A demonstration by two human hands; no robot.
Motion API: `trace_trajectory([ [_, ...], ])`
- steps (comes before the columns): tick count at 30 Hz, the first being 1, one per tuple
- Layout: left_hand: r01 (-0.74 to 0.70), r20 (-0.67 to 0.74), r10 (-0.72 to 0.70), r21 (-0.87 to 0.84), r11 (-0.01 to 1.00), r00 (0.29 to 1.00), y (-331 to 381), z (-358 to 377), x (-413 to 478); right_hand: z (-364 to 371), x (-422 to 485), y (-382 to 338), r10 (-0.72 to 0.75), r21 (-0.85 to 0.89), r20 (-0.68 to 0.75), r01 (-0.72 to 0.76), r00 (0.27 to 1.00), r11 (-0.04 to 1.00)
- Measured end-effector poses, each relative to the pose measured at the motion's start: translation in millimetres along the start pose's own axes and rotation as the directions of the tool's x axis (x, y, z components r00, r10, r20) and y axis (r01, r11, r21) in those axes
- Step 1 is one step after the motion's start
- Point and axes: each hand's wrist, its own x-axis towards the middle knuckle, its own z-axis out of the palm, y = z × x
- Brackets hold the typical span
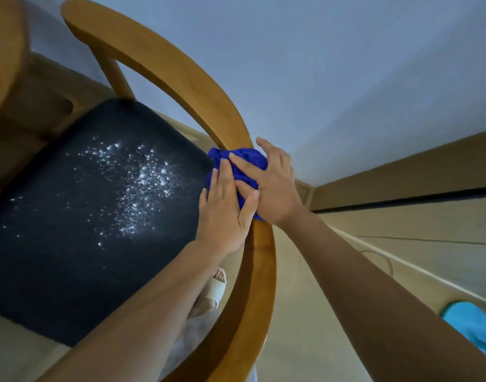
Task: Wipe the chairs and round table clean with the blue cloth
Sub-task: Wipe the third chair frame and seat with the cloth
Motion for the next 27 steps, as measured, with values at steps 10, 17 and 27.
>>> trace_trajectory([
  [10,0.077,-0.191,-0.098,-0.118,0.990,0.977,-6.3,-23.5,60.3,-6.0,89.4,3.5,-0.286,-0.031,-0.144,0.284,0.947,0.958],
  [17,0.168,-0.326,-0.256,-0.274,0.947,0.910,-16.4,-67.5,108.9,-9.5,163.4,-41.6,-0.272,-0.080,-0.227,0.261,0.935,0.962],
  [27,0.145,-0.401,-0.340,-0.442,0.885,0.851,-54.5,-125.3,156.8,7.5,249.5,-103.7,-0.338,-0.215,-0.128,0.306,0.933,0.927],
])
